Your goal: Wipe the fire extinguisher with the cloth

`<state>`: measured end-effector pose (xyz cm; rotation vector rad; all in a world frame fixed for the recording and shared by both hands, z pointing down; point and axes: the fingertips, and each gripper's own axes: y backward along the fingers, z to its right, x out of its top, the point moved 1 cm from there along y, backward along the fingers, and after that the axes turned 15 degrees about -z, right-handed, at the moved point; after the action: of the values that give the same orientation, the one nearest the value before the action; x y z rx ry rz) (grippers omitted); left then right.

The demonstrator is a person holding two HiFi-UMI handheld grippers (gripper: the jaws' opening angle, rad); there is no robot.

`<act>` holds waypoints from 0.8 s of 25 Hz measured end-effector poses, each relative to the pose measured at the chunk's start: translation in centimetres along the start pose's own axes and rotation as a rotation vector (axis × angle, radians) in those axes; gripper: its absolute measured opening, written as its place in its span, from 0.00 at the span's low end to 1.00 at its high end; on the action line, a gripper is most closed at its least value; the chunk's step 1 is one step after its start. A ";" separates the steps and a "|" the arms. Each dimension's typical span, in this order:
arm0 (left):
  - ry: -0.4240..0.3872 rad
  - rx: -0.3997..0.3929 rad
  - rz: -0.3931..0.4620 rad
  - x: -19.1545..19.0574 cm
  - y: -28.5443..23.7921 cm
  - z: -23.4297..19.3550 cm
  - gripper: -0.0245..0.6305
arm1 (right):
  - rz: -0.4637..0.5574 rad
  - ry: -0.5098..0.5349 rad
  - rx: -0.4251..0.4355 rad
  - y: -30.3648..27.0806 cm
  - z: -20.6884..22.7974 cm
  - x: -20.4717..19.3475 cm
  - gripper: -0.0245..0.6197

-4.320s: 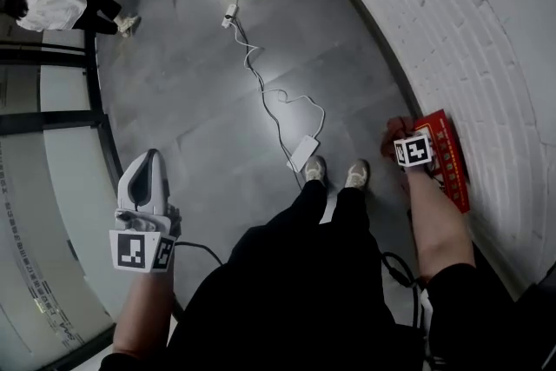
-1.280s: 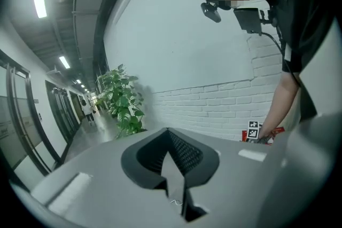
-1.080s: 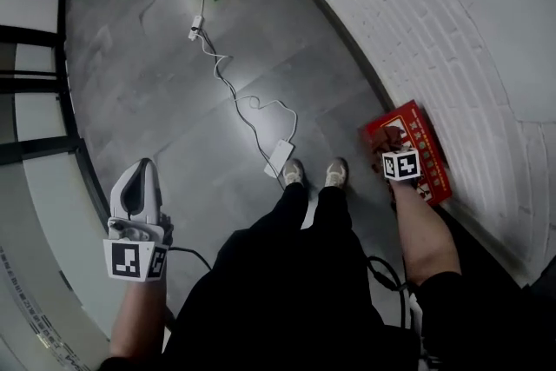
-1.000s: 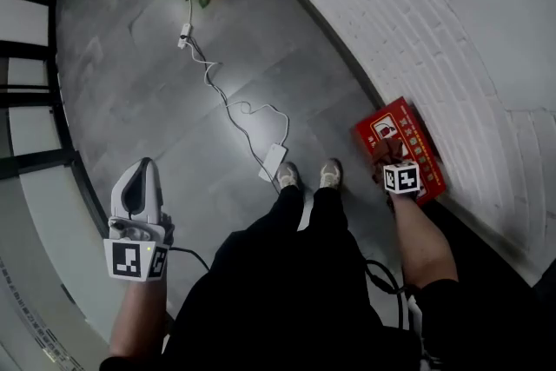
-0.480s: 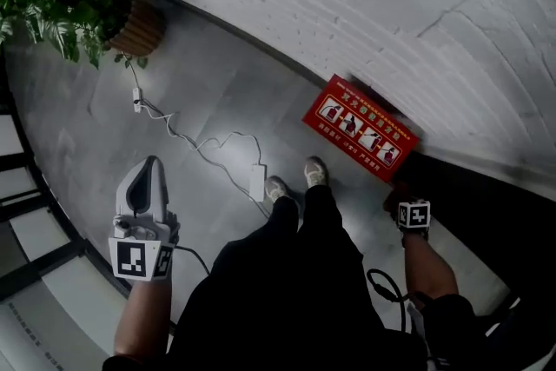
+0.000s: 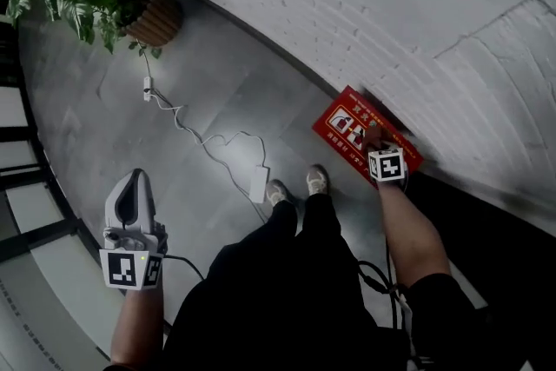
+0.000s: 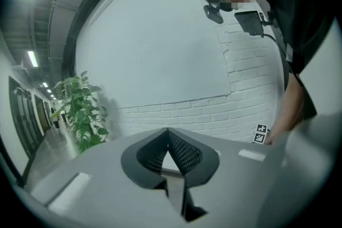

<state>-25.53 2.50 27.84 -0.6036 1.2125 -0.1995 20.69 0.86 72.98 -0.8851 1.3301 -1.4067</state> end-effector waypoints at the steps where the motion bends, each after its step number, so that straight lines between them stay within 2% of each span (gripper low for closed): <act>1: 0.009 0.024 -0.010 -0.5 0.8 -0.7 0.04 | -0.037 0.016 -0.005 -0.7 0.2 0.1 0.16; 3: 0.021 0.062 -0.025 -1.4 2.1 -2.0 0.04 | -0.085 0.035 -0.008 -1.6 0.5 0.1 0.17; 5: 0.041 0.090 -0.037 -2.1 2.7 -2.8 0.04 | -0.076 0.036 -0.013 -1.3 0.6 0.2 0.21; 7: 0.061 0.088 -0.033 -2.3 2.4 -2.7 0.04 | -0.030 0.022 -0.024 0.2 0.5 -0.1 0.28; 9: 0.056 0.038 0.005 -1.6 1.2 -1.6 0.04 | 0.055 -0.009 -0.026 2.9 0.4 -0.8 0.32; 11: 0.038 -0.046 0.055 -0.4 -1.1 1.0 0.04 | 0.206 -0.046 -0.021 7.8 0.5 -1.4 0.32; 13: -0.008 -0.168 0.119 1.6 -4.4 5.2 0.04 | 0.415 -0.080 -0.036 15.1 0.7 -1.6 0.30; 15: -0.053 -0.312 0.204 4.9 -7.8 10.3 0.04 | 0.650 -0.099 -0.070 23.7 0.7 -1.6 0.26; 17: -0.072 -0.450 0.308 9.0 -9.4 15.4 0.04 | 0.845 -0.074 -0.120 31.7 -0.3 -1.8 0.22; 19: -0.119 -0.573 0.368 11.5 -9.8 20.5 0.04 | 0.951 -0.028 -0.172 36.9 -1.9 -2.5 0.17; 20: -0.174 -0.630 0.365 11.6 -10.2 23.2 0.04 | 0.970 -0.021 -0.196 38.1 -2.2 -3.1 0.16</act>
<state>1.70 -3.59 28.87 -0.9043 1.1891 0.5532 25.60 7.07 35.55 -0.2638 1.5788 -0.5137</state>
